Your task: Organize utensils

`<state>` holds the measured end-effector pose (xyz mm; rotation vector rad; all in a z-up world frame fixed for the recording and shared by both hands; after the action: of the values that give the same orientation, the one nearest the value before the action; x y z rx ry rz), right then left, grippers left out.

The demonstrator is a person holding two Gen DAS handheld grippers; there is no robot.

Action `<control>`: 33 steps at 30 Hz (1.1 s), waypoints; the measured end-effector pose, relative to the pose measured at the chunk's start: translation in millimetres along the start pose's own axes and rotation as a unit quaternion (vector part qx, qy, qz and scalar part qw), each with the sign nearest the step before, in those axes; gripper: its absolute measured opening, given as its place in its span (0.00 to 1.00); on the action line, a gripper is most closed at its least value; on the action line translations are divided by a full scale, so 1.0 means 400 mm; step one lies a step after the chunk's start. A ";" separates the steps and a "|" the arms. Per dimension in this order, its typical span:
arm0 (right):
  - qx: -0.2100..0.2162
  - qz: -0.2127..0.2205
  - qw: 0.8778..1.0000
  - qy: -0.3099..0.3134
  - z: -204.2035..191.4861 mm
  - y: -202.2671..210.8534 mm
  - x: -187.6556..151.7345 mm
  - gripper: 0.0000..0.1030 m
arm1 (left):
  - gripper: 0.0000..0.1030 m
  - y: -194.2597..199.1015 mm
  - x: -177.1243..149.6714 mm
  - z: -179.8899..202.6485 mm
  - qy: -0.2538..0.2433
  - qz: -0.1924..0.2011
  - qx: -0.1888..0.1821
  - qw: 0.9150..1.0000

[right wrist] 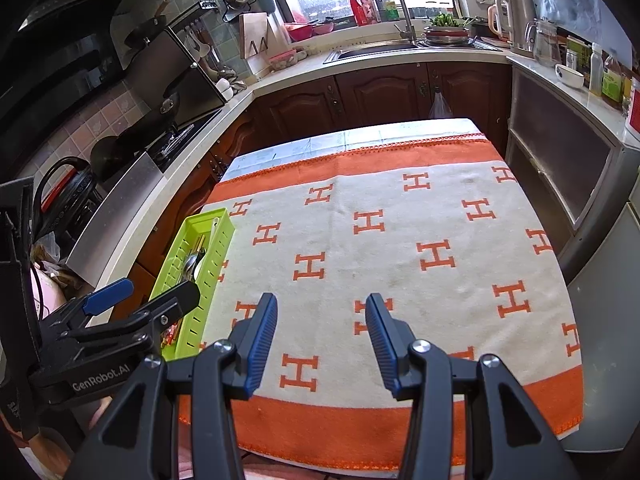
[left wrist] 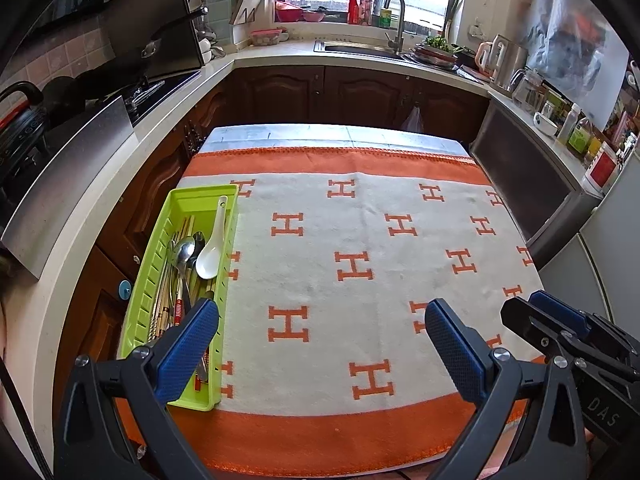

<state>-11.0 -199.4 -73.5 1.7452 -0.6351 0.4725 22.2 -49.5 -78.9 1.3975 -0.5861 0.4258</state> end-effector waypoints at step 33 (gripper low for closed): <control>0.005 0.000 1.000 0.000 -0.002 0.001 -0.014 0.45 | 0.99 0.013 -0.009 0.002 -0.007 0.006 0.017 1.000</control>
<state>-15.6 -197.7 -76.1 1.7547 -0.6323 0.4764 16.4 -49.4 -76.9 1.4310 -0.6009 0.4366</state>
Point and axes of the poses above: each gripper's, at about its wrist camera, not at the fingertips, and y roughly against the way its jaws point, z to its right, x to its top, the point moved 9 cm from there along -y, roughly the way its jaws point, and after that the axes turned 1 degree about -x, right-handed, at the moved point
